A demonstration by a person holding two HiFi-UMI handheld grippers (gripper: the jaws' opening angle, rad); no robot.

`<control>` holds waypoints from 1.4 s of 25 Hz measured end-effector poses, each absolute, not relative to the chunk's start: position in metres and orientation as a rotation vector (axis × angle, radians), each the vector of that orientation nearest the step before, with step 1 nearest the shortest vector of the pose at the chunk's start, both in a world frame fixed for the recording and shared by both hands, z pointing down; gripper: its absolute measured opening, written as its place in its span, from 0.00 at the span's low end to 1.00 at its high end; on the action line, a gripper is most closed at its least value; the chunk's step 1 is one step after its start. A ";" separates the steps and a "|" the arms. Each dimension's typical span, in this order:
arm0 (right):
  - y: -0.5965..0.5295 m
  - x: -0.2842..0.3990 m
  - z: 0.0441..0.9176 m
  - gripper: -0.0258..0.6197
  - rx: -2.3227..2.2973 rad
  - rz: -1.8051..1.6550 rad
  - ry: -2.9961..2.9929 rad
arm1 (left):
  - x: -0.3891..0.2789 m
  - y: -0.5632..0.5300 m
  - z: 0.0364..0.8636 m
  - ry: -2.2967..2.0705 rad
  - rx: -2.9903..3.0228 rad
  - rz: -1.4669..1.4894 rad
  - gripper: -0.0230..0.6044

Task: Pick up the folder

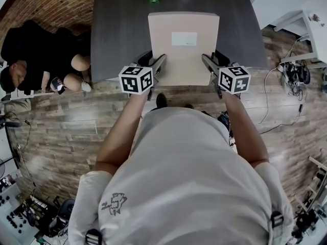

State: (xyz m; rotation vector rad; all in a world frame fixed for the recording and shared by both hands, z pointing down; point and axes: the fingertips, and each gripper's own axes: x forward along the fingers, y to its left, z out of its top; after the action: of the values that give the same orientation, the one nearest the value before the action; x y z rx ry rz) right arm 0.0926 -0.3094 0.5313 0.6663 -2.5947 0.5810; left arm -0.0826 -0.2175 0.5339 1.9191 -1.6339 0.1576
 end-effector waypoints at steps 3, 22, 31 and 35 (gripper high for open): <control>-0.306 0.111 0.533 0.40 0.635 0.589 -2.607 | -0.062 -0.211 0.532 -1.663 1.903 0.160 0.40; -0.258 0.157 0.536 0.40 0.496 0.595 -2.647 | -0.007 -0.145 0.522 -1.806 1.816 0.142 0.39; -0.220 0.150 0.524 0.40 0.542 0.566 -2.657 | -0.017 -0.112 0.510 -1.789 1.857 0.112 0.39; -0.191 0.150 0.515 0.40 0.568 0.576 -2.654 | -0.022 -0.090 0.502 -1.768 1.887 0.109 0.38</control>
State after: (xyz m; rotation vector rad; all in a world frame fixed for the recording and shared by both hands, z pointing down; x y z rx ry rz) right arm 0.1496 -0.1911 0.5155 0.5682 -2.6536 0.5760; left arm -0.0218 -0.0897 0.5019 1.8868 -1.7682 0.1087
